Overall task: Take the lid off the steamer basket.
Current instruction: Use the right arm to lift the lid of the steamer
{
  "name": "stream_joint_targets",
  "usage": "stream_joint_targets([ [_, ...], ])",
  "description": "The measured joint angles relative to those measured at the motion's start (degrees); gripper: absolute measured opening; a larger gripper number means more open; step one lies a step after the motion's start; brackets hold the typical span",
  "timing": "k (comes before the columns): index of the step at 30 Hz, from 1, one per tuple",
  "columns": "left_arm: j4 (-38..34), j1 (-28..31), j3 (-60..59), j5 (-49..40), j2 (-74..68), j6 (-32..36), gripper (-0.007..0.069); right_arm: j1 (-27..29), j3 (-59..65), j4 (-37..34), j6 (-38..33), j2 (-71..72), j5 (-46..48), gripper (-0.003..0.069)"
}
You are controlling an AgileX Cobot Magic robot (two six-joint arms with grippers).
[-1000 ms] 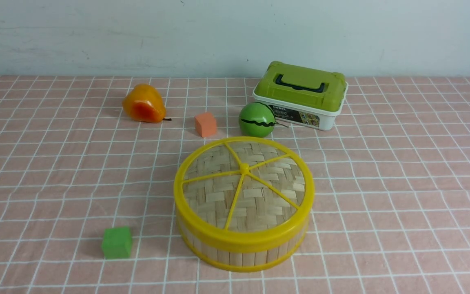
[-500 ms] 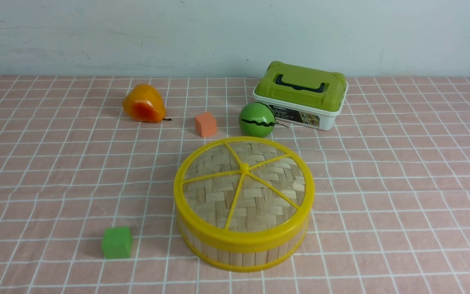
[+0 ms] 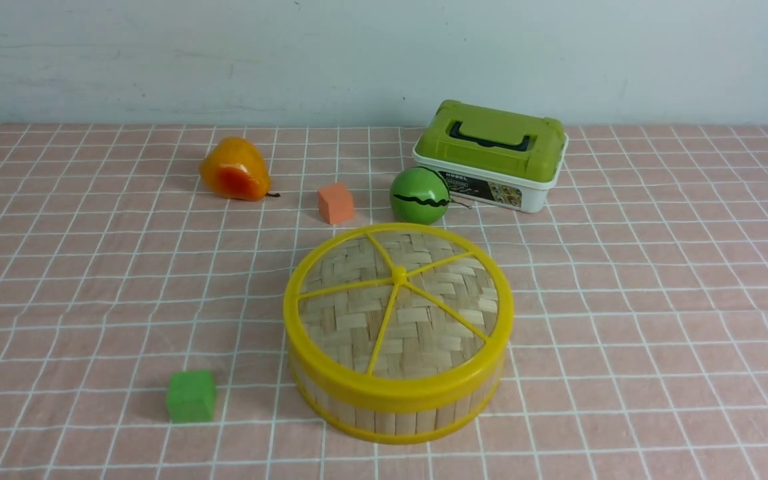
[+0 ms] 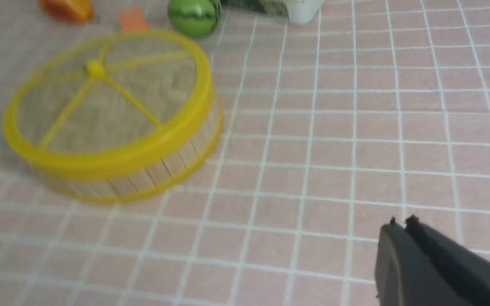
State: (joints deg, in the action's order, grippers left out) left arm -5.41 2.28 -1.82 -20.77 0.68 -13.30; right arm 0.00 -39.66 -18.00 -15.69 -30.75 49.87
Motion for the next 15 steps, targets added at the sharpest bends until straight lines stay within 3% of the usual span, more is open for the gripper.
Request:
stream_joint_targets([
  [5,0.00,0.00,0.00,0.05,0.00,0.00,0.0239,-1.33,-17.91,2.48,-12.16,-19.13,17.15,-0.0025],
  [8,0.00,0.00,0.00,0.05,0.00,0.00,0.0239,-4.50,-25.58,2.37,-13.99,-27.15,20.60,-0.0024],
  [15,0.00,0.00,0.00,0.05,0.00,0.00,0.0239,-19.52,-40.18,5.42,-12.66,-46.21,21.51,-0.0013],
])
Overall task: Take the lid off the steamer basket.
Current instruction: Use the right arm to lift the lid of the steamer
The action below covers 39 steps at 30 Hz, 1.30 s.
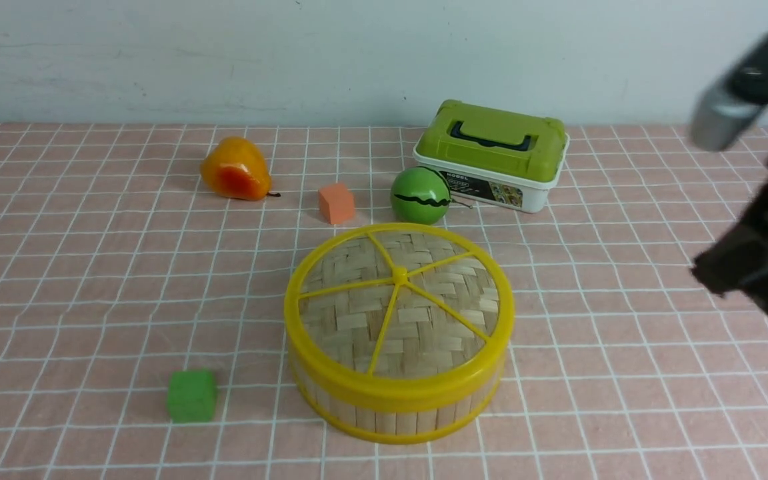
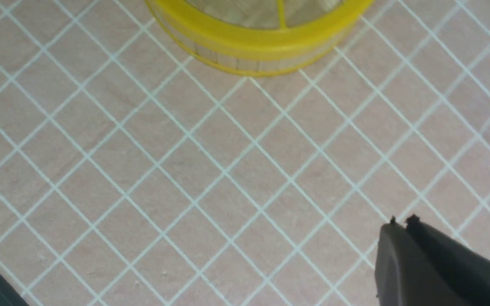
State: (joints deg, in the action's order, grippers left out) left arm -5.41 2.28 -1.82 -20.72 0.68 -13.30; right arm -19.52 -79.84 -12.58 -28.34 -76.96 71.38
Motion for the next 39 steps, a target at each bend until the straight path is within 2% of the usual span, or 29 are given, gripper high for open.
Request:
stream_joint_targets([
  [4,0.00,0.00,0.00,0.00,0.00,0.00,0.0239,-6.03,-9.57,2.71,7.48,-11.60,0.06,0.0009],
  [8,0.00,0.00,0.00,0.00,0.00,0.00,0.0239,-8.89,-19.44,4.45,13.36,-22.19,0.06,0.0080],
  [10,0.00,0.00,0.00,0.00,0.00,0.00,0.0239,-9.75,-23.45,4.75,14.76,-27.14,0.00,0.0141],
  [13,0.00,0.00,0.00,0.00,0.00,0.00,0.0239,-11.55,-31.56,5.29,15.93,-35.28,-0.05,0.0289],
  [14,0.00,0.00,0.00,0.00,0.00,0.00,0.0239,-11.66,-32.01,5.28,15.93,-35.71,-0.05,0.0298],
  [16,0.00,0.00,0.00,0.00,0.00,0.00,0.0239,-13.27,-37.79,6.35,16.97,-40.65,-0.05,0.0398],
  [20,0.00,0.00,0.00,0.00,0.00,0.00,0.0239,-15.25,-42.37,9.32,20.15,-45.88,-0.11,0.0446],
  [24,0.00,0.00,0.00,0.00,0.00,0.00,0.0239,-15.89,-43.20,10.22,21.75,-48.57,-0.11,0.0443],
  [27,0.00,0.00,0.00,0.00,0.00,0.00,0.0239,-15.89,-43.20,10.29,22.14,-50.09,-0.11,0.0406],
  [33,0.00,0.00,0.00,0.00,0.00,0.00,0.0239,-15.89,-43.32,9.89,22.33,-50.45,-0.34,0.0255],
  [35,0.00,0.00,0.00,0.00,0.00,0.00,0.0239,-15.89,-43.45,9.49,22.33,-50.45,-0.46,0.0171],
  [38,0.00,0.00,0.00,0.00,0.00,0.00,0.0239,-15.95,-43.51,9.25,22.33,-50.37,-0.41,0.0087],
  [39,0.00,0.00,0.00,0.00,0.00,0.00,0.0239,-15.95,-43.51,9.17,22.18,-50.26,-0.41,0.0076],
])
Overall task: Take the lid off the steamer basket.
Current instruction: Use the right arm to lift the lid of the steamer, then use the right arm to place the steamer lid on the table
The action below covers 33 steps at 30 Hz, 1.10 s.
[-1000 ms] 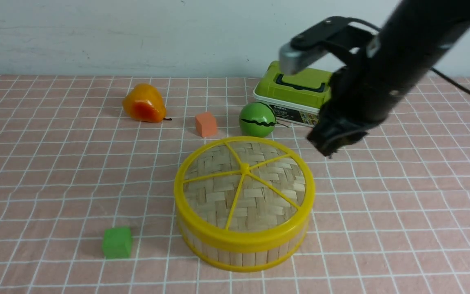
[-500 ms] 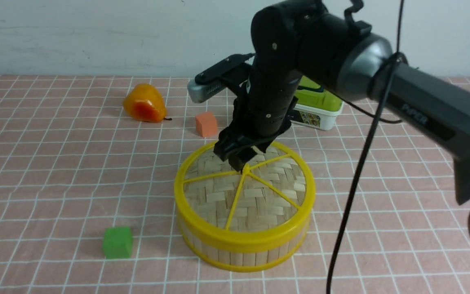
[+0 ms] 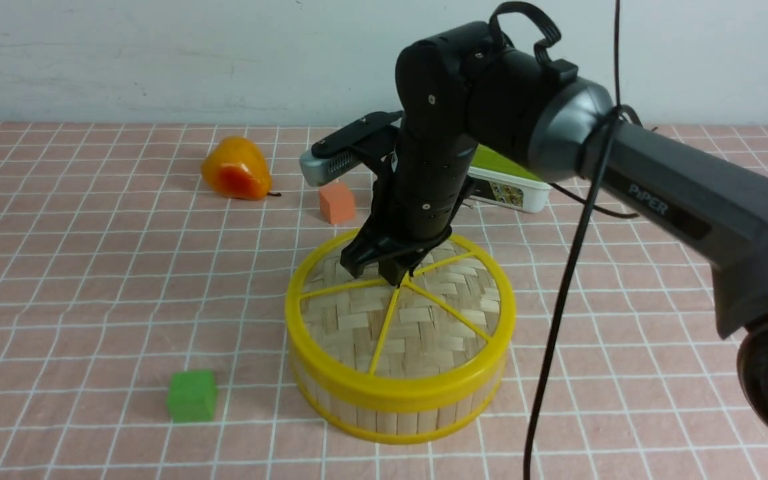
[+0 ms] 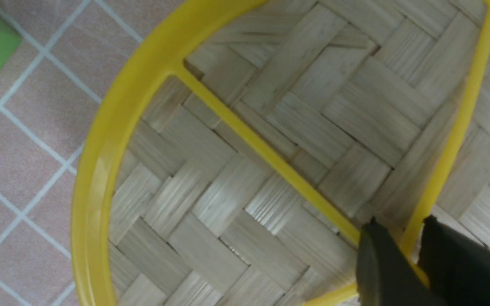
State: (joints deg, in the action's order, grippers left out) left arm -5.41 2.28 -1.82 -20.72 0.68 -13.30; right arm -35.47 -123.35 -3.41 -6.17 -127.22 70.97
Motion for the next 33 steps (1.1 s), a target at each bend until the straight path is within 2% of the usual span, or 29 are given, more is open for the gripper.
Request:
stream_joint_targets([
  [4,0.00,0.00,0.00,0.00,0.00,0.00,0.0239,0.00,0.23,0.12,-0.90,1.97,0.24,0.0079],
  [13,0.00,0.00,0.00,0.00,0.00,0.00,0.0239,2.25,5.49,-0.29,-3.97,22.84,0.46,0.0079],
  [17,0.00,0.00,0.00,0.00,0.00,0.00,0.0239,10.47,15.69,0.42,-4.19,31.52,0.78,0.0079],
  [23,0.00,0.00,0.00,0.00,0.00,0.00,0.0239,22.51,30.47,0.86,-4.19,33.29,0.25,0.0079],
  [25,0.00,0.00,0.00,0.00,0.00,0.00,0.0239,23.60,33.06,0.86,-4.19,33.02,-0.99,0.0079],
  [27,0.00,0.00,0.00,0.00,0.00,0.00,0.0239,26.61,39.90,0.86,-4.19,31.80,-8.06,0.0079],
  [33,0.00,0.00,0.00,0.00,0.00,0.00,0.0239,27.87,48.38,0.73,-3.42,27.22,-21.66,0.0079],
])
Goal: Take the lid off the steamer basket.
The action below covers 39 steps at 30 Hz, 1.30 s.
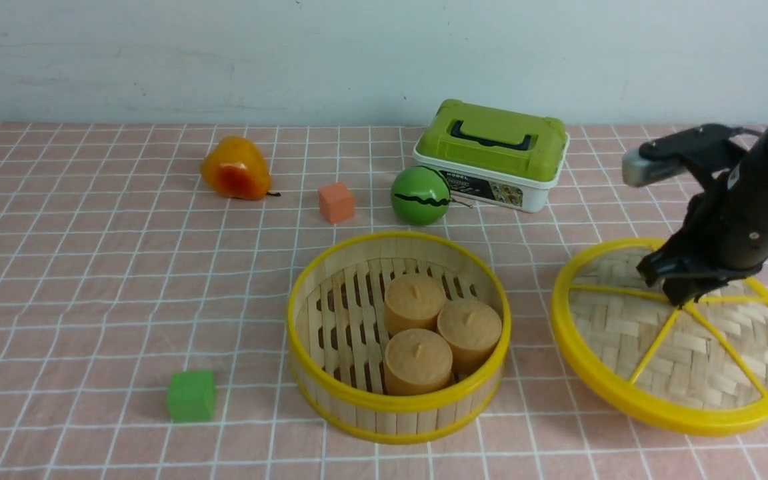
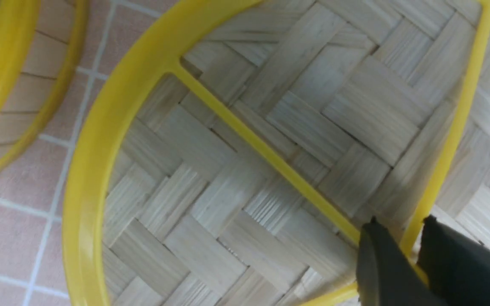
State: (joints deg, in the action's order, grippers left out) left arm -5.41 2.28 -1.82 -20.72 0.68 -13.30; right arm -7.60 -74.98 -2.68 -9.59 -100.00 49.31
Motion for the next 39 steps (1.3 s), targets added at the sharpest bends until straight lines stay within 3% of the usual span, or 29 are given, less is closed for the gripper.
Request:
stream_joint_targets([
  [8,0.00,0.00,0.00,0.00,0.00,0.00,0.0239,0.11,0.62,-1.63,0.11,-6.93,-7.01,0.0099],
  [12,0.00,0.00,0.00,0.00,0.00,0.00,0.0239,0.17,0.56,-2.72,0.20,-7.41,-7.85,0.0211],
  [17,0.04,0.00,0.00,0.00,0.00,0.00,0.0239,0.17,0.45,-3.10,4.18,-4.34,-4.82,0.0405],
  [22,0.07,0.00,0.00,0.00,0.00,0.00,0.0239,0.17,0.45,-3.10,4.61,4.83,-2.55,0.0444],
  [24,0.13,0.00,0.00,0.00,0.00,0.00,0.0239,0.17,0.45,-3.16,4.56,11.88,-1.96,0.0419],
  [27,0.12,0.00,0.00,0.00,0.00,0.00,0.0239,0.17,0.45,-4.17,4.19,20.10,-1.50,0.0323],
  [31,0.12,0.00,0.00,0.00,0.00,0.00,0.0239,0.17,2.69,-8.26,0.26,31.19,-1.45,0.0126],
  [35,0.14,0.00,0.00,0.00,0.00,0.00,0.0239,0.17,8.97,-12.97,-4.60,42.88,-1.45,-0.0006],
  [39,0.18,0.00,0.00,0.00,0.00,0.00,0.0239,0.17,17.68,-14.22,-6.75,55.10,-2.96,-0.0023],
])
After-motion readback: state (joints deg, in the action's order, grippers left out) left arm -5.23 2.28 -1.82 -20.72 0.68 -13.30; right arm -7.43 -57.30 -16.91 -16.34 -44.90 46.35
